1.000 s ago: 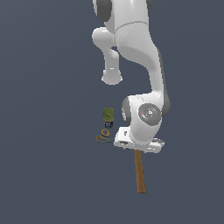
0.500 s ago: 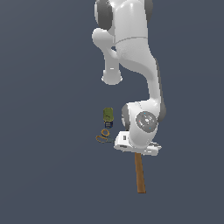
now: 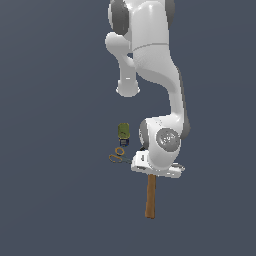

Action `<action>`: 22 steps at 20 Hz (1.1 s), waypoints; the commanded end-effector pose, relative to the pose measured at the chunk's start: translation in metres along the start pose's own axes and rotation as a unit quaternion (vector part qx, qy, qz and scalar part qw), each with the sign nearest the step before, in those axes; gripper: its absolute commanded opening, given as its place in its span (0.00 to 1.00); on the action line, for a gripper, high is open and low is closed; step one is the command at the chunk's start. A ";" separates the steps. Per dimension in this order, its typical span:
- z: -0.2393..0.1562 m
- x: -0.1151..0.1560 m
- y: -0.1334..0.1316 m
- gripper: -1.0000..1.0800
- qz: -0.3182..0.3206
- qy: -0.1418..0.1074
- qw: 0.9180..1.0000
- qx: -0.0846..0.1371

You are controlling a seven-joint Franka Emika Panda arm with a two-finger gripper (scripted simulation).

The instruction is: Pick up a designated object from a clutter of objects.

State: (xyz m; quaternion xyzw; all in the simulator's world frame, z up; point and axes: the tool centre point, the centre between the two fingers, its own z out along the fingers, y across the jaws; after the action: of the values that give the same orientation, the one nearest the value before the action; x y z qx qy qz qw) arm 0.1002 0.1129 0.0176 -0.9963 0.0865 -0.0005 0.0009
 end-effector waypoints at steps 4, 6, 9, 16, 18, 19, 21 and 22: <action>-0.001 0.000 0.000 0.00 0.000 0.000 1.000 0.000; -0.003 0.000 0.002 0.00 0.000 0.000 1.000 0.000; -0.009 0.000 0.007 0.00 0.000 0.000 1.000 0.000; -0.041 0.000 0.033 0.00 0.000 0.000 1.000 0.000; -0.055 0.000 0.044 0.00 0.000 0.000 1.000 0.000; -0.063 0.001 0.051 0.00 0.000 0.000 1.000 0.000; -0.080 0.001 0.066 0.00 0.000 0.000 1.000 0.000; -0.090 0.001 0.073 0.00 0.000 0.000 1.000 0.000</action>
State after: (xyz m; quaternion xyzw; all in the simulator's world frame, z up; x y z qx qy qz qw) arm 0.0891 0.0519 0.0914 -0.9963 0.0864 0.0017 0.0006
